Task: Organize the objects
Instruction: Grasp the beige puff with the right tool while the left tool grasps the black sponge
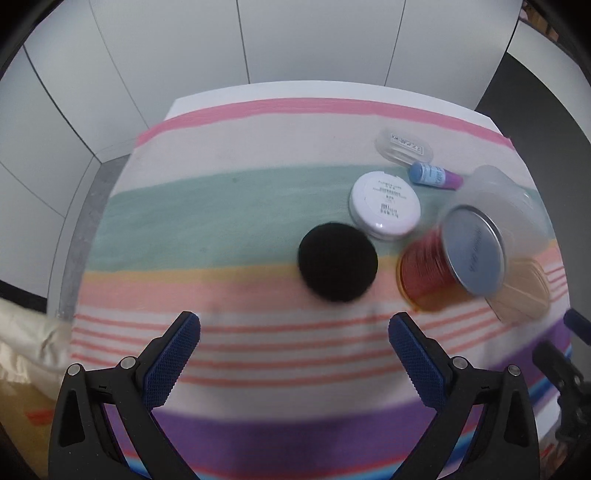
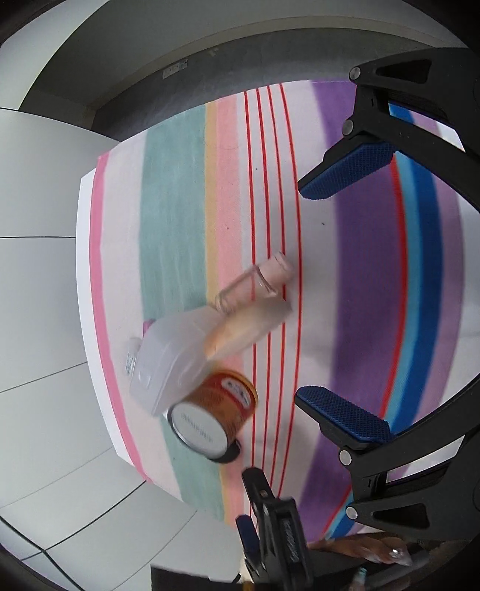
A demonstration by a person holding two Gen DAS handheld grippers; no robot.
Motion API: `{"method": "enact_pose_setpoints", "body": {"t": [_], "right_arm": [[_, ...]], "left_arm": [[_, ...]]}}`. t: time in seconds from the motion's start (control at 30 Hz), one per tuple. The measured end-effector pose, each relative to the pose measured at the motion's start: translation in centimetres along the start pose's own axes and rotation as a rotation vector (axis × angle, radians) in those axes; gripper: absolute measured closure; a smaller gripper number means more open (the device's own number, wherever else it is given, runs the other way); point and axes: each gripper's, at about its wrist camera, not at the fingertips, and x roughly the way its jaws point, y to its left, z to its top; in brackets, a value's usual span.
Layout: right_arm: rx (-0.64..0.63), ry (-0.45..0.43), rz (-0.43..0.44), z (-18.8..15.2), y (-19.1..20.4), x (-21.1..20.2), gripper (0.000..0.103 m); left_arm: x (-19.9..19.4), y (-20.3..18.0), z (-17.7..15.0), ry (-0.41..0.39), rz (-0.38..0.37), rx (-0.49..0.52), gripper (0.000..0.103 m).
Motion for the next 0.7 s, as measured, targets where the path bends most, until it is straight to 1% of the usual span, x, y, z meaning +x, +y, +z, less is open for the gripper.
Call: {"method": "enact_pose_setpoints", "body": {"t": [0.07,0.17,0.27,0.33,0.37,0.4,0.43,0.5,0.53,0.6,0.63,0.67,0.7], "right_arm": [[0.014,-0.004,0.011,-0.2,-0.9,0.6,0.000],[0.035,0.002,0.017,-0.4,-2.3,1.4,0.000],[0.058,-0.013,0.027,-0.6,-3.4,1.4,0.000],[0.058,-0.042,0.037,-0.7,-3.6,1.0,0.000],[0.055,-0.054,0.038,-0.6,-3.5,0.8,0.000],[0.048,-0.073,0.039,-0.6,-3.3,0.5,0.000],[0.040,-0.088,0.042,-0.5,-3.1,0.2,0.000],[0.014,-0.120,0.049,-0.2,-2.2,-0.3,0.002],[-0.011,-0.135,0.052,0.1,-1.4,-0.4,0.004],[-0.060,-0.145,0.044,0.6,-0.2,-0.2,0.015],[-0.095,-0.146,0.031,0.8,0.8,0.1,0.019],[-0.129,-0.143,0.019,1.0,1.6,0.5,0.029],[-0.165,-0.137,0.005,1.1,2.5,1.0,0.044]], "left_arm": [[1.0,-0.6,0.5,-0.011,-0.010,0.014,0.001],[2.8,-1.3,1.1,-0.023,0.037,0.044,0.001],[3.3,-0.9,1.5,-0.046,0.006,0.003,0.001],[3.3,-0.8,1.9,-0.073,0.003,-0.012,0.009],[3.1,-0.8,1.9,-0.089,0.003,-0.011,0.019],[3.0,-1.0,2.0,-0.101,0.000,-0.004,0.026],[2.9,-1.1,2.1,-0.104,-0.004,0.005,0.028],[2.8,-1.5,2.1,-0.109,-0.012,0.027,0.039],[2.8,-1.7,2.1,-0.112,-0.014,0.039,0.042],[2.6,-1.9,2.0,-0.115,-0.016,0.055,0.049],[2.6,-2.1,1.9,-0.116,-0.015,0.061,0.050],[2.6,-2.1,2.0,-0.115,-0.015,0.062,0.050],[2.7,-2.0,2.0,-0.113,-0.017,0.060,0.051]]}}
